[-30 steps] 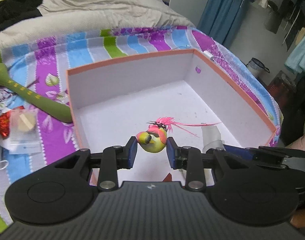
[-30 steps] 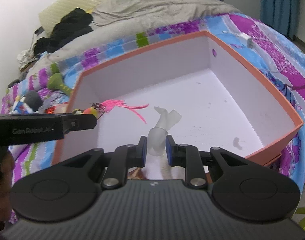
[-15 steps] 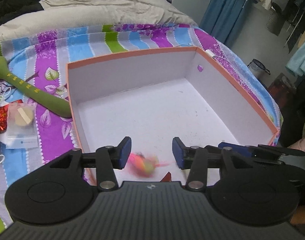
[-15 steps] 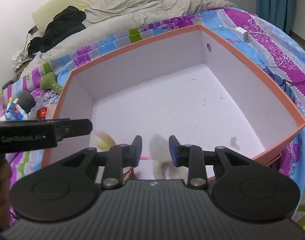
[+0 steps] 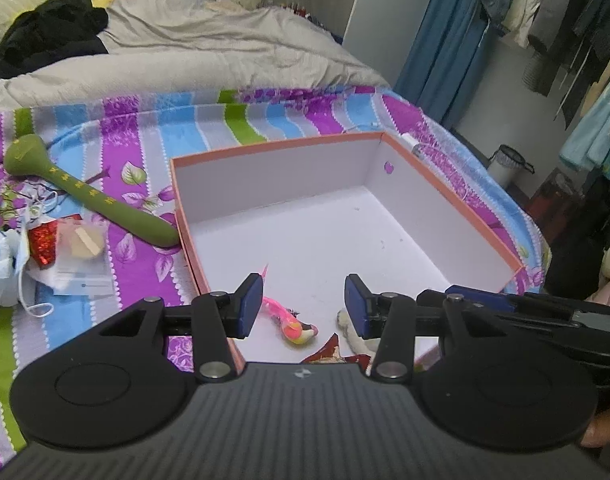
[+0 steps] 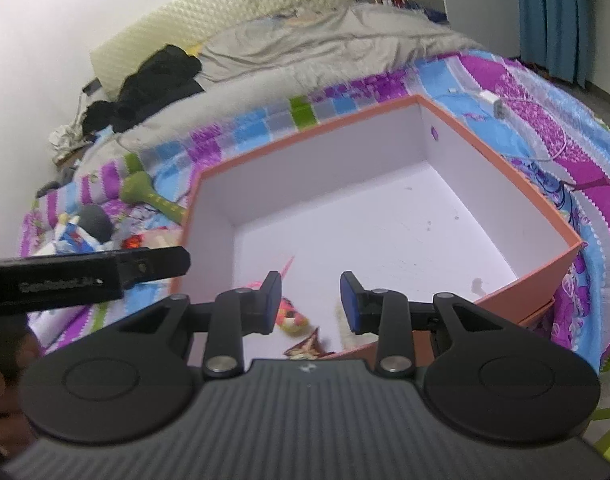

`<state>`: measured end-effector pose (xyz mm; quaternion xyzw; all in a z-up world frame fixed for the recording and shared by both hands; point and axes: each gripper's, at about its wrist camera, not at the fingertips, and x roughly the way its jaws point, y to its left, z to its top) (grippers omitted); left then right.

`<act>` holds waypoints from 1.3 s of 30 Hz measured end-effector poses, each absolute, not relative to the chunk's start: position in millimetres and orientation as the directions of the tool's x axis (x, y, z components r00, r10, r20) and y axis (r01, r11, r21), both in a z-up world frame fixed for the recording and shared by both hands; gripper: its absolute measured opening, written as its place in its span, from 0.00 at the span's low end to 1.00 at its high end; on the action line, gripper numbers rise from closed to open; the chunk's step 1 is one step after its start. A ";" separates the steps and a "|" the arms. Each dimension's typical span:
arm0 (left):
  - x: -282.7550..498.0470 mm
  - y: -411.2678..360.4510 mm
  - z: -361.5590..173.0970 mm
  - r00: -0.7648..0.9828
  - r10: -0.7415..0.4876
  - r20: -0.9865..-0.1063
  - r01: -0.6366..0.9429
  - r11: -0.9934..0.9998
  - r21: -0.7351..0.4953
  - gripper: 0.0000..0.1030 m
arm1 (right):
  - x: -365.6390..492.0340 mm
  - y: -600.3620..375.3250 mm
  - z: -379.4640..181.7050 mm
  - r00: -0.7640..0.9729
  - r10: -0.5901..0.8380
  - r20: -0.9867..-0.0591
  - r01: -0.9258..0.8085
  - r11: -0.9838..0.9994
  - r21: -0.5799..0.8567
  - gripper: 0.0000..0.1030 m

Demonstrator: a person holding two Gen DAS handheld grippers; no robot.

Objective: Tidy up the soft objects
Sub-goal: 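Open the left tool to drop the toy bird while the right tool drops the clear piece into the box, then move both open tools back from the box toward the item pile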

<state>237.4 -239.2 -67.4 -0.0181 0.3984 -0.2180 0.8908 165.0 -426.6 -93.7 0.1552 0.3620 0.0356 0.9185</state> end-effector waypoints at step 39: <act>88.6 -97.0 -14.5 0.733 -0.319 -0.601 0.237 0.948 -0.214 0.50 | 65.9 -317.7 -33.2 0.784 0.319 -0.533 -0.183 0.939 0.292 0.35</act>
